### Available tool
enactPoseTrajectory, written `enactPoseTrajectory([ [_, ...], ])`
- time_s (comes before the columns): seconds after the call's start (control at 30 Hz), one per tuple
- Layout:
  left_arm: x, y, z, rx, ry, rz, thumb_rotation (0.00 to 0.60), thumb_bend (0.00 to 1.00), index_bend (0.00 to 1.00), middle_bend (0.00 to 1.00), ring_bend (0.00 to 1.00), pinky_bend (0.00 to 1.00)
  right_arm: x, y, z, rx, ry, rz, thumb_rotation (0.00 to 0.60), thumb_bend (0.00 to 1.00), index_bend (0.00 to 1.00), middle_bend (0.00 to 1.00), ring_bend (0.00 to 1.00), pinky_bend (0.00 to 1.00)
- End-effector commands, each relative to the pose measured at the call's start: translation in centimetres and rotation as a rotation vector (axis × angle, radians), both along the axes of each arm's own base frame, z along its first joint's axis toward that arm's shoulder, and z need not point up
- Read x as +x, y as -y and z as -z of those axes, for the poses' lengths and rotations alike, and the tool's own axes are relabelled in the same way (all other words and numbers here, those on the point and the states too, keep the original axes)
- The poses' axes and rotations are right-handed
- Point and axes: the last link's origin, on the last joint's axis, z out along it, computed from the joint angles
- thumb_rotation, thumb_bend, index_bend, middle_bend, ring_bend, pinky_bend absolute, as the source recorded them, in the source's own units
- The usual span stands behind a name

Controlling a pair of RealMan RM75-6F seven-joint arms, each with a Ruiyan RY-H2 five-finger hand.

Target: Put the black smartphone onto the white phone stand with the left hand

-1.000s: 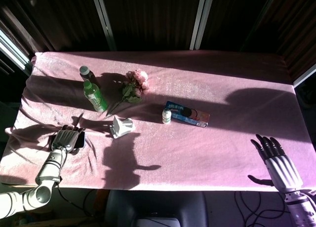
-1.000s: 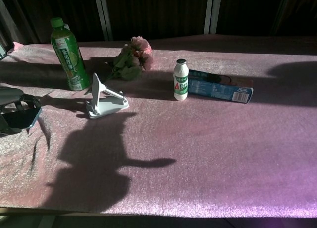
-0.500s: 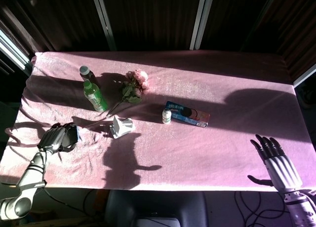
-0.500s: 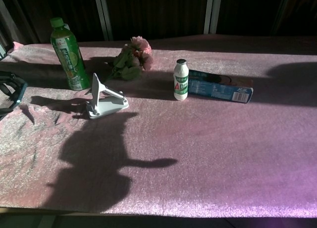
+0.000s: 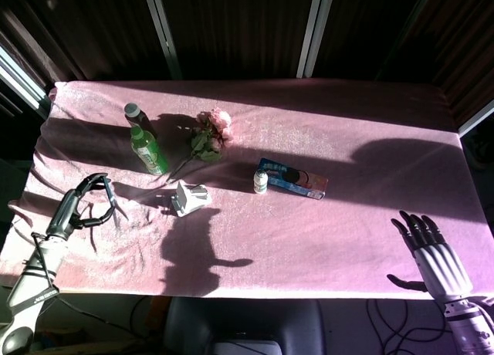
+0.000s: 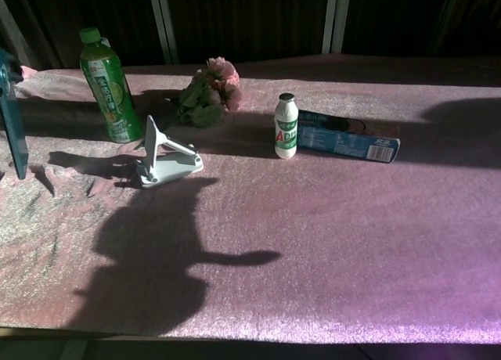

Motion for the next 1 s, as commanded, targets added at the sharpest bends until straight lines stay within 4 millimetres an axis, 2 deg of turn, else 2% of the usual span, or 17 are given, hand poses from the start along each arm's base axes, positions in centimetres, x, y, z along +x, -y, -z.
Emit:
enactPoseTrajectory([
  [0.03,1.7,-0.1,-0.1,0.073,0.114,0.025,0.6,0.41,0.86,1.0,0.68,0.16,0.0,0.0,0.0,0.002,-0.001,0.0,0.6,0.13,0.0,0.0,0.0,0.0],
  [0.2,3.7,-1.0,1.6,0.097,0.133,0.051,0.6,0.41,0.86,1.0,0.68,0.16,0.0,0.1,0.0,0.004,-0.002,0.002,0.6,0.13,0.0,0.0,0.0,0.0],
  [0.37,5.4,-2.1,4.5,0.086,0.097,0.075,0.6,0.41,0.86,1.0,0.68,0.16,-0.1,0.1,0.0,0.005,-0.001,0.003,0.6,0.13,0.0,0.0,0.0,0.0],
  [0.57,7.0,-3.6,6.9,0.144,0.099,0.068,0.6,0.42,0.86,1.0,0.68,0.16,-0.1,0.2,-0.2,0.002,0.008,0.004,0.6,0.13,0.0,0.0,0.0,0.0],
  [1.0,7.9,-3.6,10.0,0.154,0.137,0.09,0.6,0.42,0.86,1.0,0.68,0.15,-0.1,0.1,-0.4,0.001,0.011,0.001,0.6,0.13,0.0,0.0,0.0,0.0],
])
